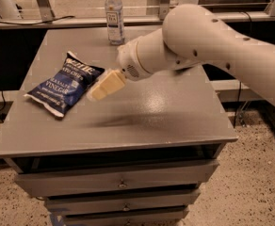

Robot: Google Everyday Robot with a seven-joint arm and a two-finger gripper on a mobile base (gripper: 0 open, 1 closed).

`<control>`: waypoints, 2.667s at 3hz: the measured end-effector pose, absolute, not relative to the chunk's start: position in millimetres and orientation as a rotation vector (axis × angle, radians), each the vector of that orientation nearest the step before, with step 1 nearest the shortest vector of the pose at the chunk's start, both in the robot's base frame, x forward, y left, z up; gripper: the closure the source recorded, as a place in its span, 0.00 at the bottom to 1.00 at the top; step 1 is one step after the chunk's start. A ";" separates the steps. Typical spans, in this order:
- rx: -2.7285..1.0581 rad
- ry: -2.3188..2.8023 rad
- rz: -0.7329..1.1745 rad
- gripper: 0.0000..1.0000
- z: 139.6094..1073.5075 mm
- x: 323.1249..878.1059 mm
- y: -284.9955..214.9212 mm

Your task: Pick blue chip bag

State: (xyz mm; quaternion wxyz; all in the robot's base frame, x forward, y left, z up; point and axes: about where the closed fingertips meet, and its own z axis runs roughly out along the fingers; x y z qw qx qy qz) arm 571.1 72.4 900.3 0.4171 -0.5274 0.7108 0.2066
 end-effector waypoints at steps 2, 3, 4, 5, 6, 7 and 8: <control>-1.193 1.704 0.621 0.00 878.7 643.0 137.8; -1.177 1.724 0.671 0.00 857.2 653.9 155.1; -1.169 1.748 0.697 0.17 845.5 656.7 158.6; -1.164 1.755 0.704 0.41 845.8 655.1 157.8; -1.156 1.748 0.706 0.64 855.3 647.6 155.2; -1.131 1.722 0.732 0.88 871.0 627.3 151.7; -1.079 1.676 0.789 1.00 888.7 604.4 152.3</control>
Offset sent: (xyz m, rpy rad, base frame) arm 0.1086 0.0959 -0.0434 0.2215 -0.0039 -0.0361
